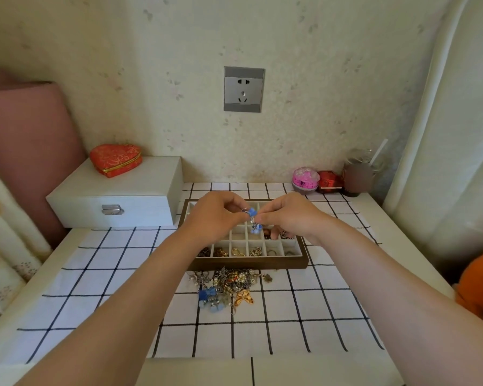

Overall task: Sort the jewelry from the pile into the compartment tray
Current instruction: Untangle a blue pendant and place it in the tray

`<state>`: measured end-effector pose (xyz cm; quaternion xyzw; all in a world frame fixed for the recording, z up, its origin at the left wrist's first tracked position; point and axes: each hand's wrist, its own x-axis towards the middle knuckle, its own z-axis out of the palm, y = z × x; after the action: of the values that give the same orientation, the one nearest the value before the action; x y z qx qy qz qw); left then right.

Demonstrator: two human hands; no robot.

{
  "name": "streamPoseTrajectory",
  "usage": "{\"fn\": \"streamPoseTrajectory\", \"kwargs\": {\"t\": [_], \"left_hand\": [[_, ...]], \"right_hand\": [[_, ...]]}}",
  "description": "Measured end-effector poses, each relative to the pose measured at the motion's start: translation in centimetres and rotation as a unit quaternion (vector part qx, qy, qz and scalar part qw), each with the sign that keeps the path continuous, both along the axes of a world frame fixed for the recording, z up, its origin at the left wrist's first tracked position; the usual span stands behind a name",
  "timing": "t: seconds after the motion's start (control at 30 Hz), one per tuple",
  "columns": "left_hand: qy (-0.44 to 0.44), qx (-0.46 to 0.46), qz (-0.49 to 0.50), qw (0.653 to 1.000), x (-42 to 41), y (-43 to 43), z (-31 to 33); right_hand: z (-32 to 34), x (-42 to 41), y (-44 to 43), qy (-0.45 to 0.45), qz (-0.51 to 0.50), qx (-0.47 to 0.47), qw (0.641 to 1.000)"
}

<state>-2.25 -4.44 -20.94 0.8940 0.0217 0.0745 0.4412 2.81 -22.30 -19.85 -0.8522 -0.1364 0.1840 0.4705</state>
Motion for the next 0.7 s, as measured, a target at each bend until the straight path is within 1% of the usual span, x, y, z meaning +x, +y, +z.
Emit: {"fn": "streamPoseTrajectory", "kwargs": {"t": [0.1,0.2,0.33,0.4,0.47,0.57,0.63,0.7], "left_hand": [[0.0,0.047,-0.009,0.999,0.3,-0.1,-0.7],[0.01,0.061,-0.025,0.998,0.9,0.0,-1.2],[0.004,0.061,-0.033,0.998,1.4,0.0,-1.4],[-0.008,0.024,-0.027,0.999,1.6,0.0,-1.5],[-0.009,-0.034,-0.011,0.999,1.7,0.2,-1.4],[0.032,-0.166,-0.013,0.986,1.4,0.2,-1.0],[0.055,-0.226,-0.01,0.972,1.1,0.0,-0.6],[0.072,-0.245,-0.007,0.967,1.0,-0.2,-0.4]], "right_hand": [[-0.5,0.3,0.5,-0.013,-0.013,-0.041,0.999],[-1.2,1.0,1.0,-0.026,-0.026,-0.082,0.996],[-1.5,1.4,1.3,-0.014,-0.033,-0.095,0.995],[-1.1,1.3,1.3,0.013,-0.045,-0.096,0.994],[-0.7,1.3,1.2,0.047,-0.064,-0.071,0.994],[-0.3,1.2,0.9,0.072,-0.054,0.0,0.996],[-0.3,0.8,0.8,0.055,-0.039,0.025,0.997],[-0.3,0.6,0.7,0.014,-0.026,0.019,0.999]]}}
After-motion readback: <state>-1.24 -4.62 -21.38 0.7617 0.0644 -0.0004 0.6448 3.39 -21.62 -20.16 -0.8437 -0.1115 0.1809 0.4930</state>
